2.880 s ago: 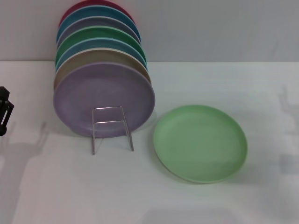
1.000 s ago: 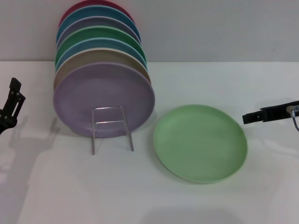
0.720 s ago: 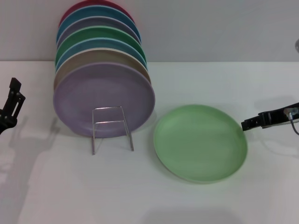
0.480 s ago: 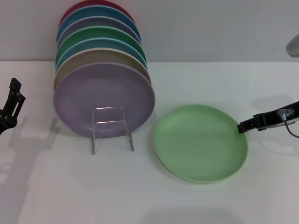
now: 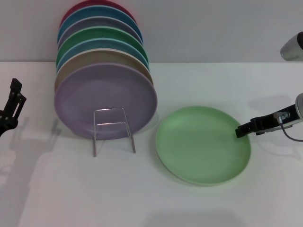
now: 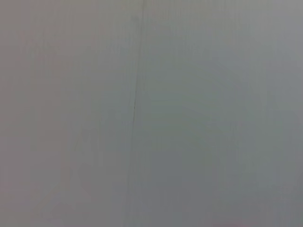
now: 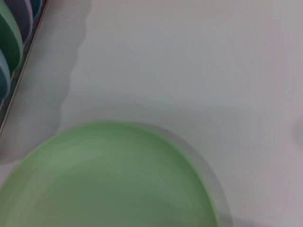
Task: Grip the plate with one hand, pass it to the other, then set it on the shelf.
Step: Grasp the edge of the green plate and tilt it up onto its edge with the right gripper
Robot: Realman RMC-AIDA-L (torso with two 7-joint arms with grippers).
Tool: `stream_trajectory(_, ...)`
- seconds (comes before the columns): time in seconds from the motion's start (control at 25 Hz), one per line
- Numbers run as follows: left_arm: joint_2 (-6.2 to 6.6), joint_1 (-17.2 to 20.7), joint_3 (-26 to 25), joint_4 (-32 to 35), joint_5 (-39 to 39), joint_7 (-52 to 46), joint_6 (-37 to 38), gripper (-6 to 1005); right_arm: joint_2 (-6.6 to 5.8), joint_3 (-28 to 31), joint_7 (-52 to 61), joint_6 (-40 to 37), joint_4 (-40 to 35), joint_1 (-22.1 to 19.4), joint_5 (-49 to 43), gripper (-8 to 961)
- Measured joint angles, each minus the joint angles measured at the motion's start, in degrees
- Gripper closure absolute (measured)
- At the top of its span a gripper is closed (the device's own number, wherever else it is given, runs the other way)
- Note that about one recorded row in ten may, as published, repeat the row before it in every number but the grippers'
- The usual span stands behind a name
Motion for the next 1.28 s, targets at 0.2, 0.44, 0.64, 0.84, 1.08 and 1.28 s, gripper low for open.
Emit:
stream_trajectory(0.2, 0.00, -0.09, 0.00, 0.09, 0.01, 0.04, 0.00, 217, 0.00, -0.05, 0.00, -0.45, -1.59, 0.74, 0.00, 454)
stream_trajectory(0.44, 0.00, -0.16, 0.00, 0.17, 0.01, 0.15, 0.01, 220, 0.00, -0.69, 0.02, -1.18, -3.19, 1.53, 0.00, 470)
stream_trajectory(0.64, 0.05, -0.16, -0.02, 0.21, 0.01, 0.18, 0.01, 221, 0.01, -0.72, 0.40, -1.47, -3.95, 1.93, -1.02, 484)
stream_trajectory(0.84, 0.09, -0.16, -0.19, 0.27, 0.00, 0.11, 0.01, 223, 0.00, -0.70, 0.45, -1.86, -5.01, 2.17, -1.29, 497)
stream_trajectory(1.08, 0.09, -0.16, -0.20, 0.37, 0.00, 0.10, 0.01, 226, -0.03, -0.69, 0.19, -2.41, -5.25, 2.18, -1.32, 603)
stream_trajectory(1.28, 0.09, -0.16, -0.26, 0.36, 0.00, 0.09, 0.01, 227, -0.05, -0.69, 0.17, -2.58, -5.25, 2.31, -1.32, 717)
